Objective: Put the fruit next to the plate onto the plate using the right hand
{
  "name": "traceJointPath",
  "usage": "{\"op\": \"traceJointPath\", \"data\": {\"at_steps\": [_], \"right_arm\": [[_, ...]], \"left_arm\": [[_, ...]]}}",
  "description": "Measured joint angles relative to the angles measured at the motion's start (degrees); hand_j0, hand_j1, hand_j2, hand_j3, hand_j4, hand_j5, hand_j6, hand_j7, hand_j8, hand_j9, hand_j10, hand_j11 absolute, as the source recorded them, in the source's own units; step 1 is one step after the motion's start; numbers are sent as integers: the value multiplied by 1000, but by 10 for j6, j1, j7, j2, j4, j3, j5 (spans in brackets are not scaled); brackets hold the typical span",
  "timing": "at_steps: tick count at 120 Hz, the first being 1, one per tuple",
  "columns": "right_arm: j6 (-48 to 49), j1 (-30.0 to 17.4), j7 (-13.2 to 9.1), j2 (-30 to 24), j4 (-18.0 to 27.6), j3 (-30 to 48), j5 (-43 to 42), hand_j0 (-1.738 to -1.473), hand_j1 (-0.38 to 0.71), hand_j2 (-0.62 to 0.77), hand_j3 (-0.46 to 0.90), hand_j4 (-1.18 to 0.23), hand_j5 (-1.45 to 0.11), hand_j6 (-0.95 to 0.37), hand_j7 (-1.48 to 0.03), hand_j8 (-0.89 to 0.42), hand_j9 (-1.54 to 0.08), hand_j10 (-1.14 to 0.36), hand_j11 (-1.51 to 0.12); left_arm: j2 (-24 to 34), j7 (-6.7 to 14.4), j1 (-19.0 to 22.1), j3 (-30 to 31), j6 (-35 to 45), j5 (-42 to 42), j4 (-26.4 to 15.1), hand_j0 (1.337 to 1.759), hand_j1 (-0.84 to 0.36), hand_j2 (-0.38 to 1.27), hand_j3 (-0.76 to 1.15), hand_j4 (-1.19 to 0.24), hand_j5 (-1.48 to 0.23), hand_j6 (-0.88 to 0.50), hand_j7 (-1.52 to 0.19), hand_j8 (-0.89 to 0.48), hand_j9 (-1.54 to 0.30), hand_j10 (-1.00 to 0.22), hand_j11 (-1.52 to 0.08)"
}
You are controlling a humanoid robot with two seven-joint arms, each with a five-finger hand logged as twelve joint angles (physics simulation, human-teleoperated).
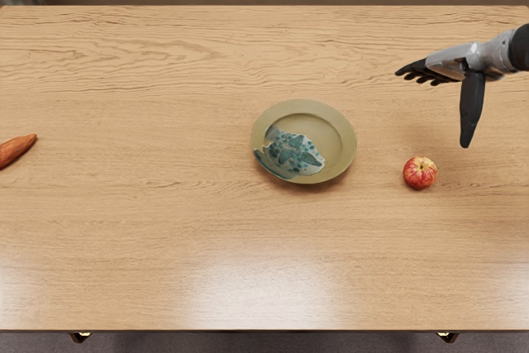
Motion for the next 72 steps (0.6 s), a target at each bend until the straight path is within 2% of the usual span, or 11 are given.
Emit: {"op": "traceJointPath", "data": {"at_steps": [31, 44, 61, 65, 72], "right_arm": [[0, 9, -3, 0, 8, 4, 2, -1658, -349, 0, 0, -4, -1, -6, 0, -5, 0, -3, 0], [0, 27, -52, -2, 33, 5, 2, -1658, -349, 0, 0, -4, -1, -6, 0, -4, 0, -3, 0], [0, 38, -102, -20, 44, 10, 9, -1658, -349, 0, 0, -4, -1, -6, 0, -4, 0, -3, 0], [0, 38, -121, -24, 48, 14, 15, -1658, -349, 0, 0, -4, -1, -6, 0, -5, 0, -3, 0], [0, 38, -143, -33, 73, 24, 25, -1658, -349, 0, 0, -4, -1, -6, 0, -5, 0, -3, 0]], "left_arm": [[0, 0, 0, 0, 0, 0, 0, 1658, 339, 2, 0, -9, -11, -9, -11, -9, -11, -9, -11], [0, 0, 0, 0, 0, 0, 0, 1658, 339, 2, 0, -9, -11, -9, -11, -9, -11, -9, -11], [0, 0, 0, 0, 0, 0, 0, 1658, 339, 2, 0, -9, -11, -9, -11, -9, -11, -9, -11], [0, 0, 0, 0, 0, 0, 0, 1658, 339, 2, 0, -9, -11, -9, -11, -9, -11, -9, -11], [0, 0, 0, 0, 0, 0, 0, 1658, 339, 2, 0, -9, -11, -9, -11, -9, -11, -9, -11]]}}
